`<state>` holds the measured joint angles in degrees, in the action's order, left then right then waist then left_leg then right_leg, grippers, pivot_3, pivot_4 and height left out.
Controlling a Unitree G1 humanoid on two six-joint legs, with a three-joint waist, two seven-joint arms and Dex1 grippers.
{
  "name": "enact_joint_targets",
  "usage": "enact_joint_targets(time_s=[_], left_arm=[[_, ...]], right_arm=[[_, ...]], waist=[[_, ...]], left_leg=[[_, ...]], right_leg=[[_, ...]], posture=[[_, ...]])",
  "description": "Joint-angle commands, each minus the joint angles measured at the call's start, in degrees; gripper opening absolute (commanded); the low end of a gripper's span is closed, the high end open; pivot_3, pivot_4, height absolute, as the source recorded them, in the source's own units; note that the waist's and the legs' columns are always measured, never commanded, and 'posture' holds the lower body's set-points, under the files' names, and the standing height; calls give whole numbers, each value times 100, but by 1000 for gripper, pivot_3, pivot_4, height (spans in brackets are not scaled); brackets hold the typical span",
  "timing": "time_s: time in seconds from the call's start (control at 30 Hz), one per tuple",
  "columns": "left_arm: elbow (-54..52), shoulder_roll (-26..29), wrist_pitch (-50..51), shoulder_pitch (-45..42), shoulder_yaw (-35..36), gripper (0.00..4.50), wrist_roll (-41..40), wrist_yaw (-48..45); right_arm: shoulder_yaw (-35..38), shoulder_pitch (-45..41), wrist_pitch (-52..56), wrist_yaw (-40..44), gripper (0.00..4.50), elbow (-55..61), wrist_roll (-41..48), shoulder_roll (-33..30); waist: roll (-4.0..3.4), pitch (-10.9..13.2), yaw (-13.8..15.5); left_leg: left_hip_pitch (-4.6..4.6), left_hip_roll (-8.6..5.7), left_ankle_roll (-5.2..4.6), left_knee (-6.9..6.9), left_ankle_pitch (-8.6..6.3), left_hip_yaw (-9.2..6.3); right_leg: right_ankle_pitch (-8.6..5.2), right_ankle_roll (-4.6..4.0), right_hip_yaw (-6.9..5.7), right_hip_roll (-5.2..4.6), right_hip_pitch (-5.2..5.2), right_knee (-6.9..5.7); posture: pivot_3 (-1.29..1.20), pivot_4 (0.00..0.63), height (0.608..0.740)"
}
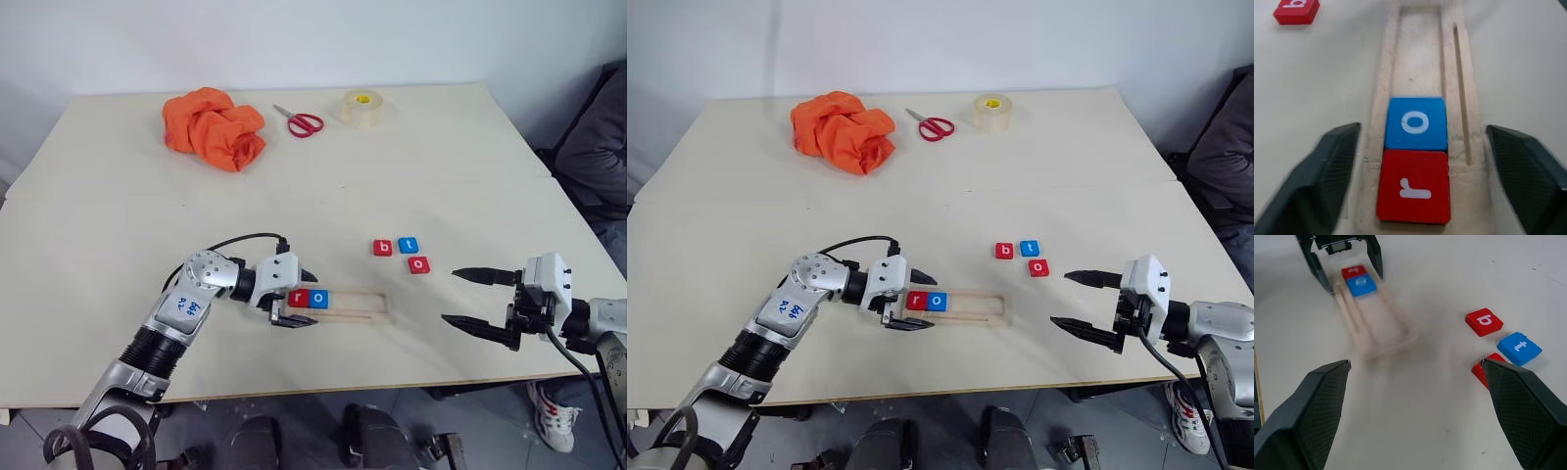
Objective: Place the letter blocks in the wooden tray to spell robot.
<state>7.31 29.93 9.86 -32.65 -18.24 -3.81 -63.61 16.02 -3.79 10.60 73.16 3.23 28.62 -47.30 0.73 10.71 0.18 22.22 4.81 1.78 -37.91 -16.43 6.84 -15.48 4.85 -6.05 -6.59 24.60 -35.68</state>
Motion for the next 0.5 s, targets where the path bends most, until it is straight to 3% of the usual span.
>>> enact_joint_targets(time_s=[0.03, 0.23, 0.5], left_arm=[[-310, -3, 114, 57, 16, 4474, 17, 72], [-646, 200, 338, 166, 360, 4474, -258, 47], [-413, 361, -556, 323, 1827, 4474, -1462, -232]], right_arm=[[111, -63, 10, -6, 4500, 185, 130, -101], [67, -164, 43, 103, 4500, 94, 181, -107], [100, -301, 280, -276, 4500, 148, 169, 21]], waist=[[0, 0, 0], [0, 0, -2], [2, 1, -17]], left_leg=[[0, 0, 0, 0, 0, 0], [0, 0, -1, -2, -1, 0], [0, 1, -2, -4, -2, 0]], right_leg=[[0, 0, 0, 0, 0, 0], [0, 0, 1, 0, 0, -1], [0, 0, 1, -3, -1, -2]], posture=[[0, 150, 740], [0, 150, 740], [0, 150, 740]])
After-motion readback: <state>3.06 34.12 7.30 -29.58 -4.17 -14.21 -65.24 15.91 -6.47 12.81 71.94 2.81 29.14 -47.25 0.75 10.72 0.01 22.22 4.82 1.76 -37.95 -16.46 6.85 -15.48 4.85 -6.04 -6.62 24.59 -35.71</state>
